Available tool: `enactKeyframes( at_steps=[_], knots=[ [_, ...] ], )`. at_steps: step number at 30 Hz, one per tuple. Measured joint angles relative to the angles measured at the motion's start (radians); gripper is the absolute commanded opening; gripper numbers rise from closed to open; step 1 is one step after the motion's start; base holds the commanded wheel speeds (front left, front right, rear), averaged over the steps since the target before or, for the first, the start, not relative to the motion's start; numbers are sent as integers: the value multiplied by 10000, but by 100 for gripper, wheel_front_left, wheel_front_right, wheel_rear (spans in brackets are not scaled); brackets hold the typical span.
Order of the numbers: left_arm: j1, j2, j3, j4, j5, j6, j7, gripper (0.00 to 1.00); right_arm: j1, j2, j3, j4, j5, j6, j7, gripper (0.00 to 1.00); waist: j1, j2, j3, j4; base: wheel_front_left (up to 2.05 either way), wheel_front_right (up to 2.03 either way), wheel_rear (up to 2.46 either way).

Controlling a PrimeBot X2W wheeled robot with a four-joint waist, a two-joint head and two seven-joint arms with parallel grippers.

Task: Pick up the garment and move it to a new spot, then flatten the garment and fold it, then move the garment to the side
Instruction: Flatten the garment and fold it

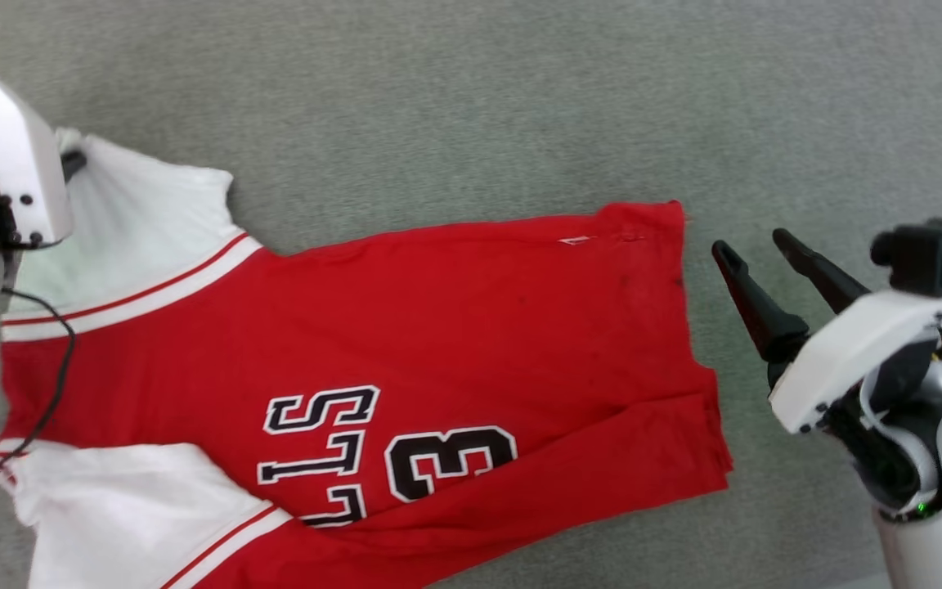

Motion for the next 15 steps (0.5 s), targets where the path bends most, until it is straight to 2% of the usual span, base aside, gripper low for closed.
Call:
enactKeyframes(
  at_steps=[4,12,15],
  knots=[
    [-257,-155,-63,-531,159,-107,-276,0,-779,-405,98,627,454,0,1371,100,0,0,-3,425,0,0,0],
    [-418,-558,-67,-1344,65,-280,-721,0,-2290,-894,468,1983,872,2,2901,100,0,0,303,1206,0,0,0],
    [-393,-539,-23,-1384,48,-313,-849,0,-2723,-1014,594,2537,911,2,3463,100,0,0,407,1394,0,0,0]
  ],
)
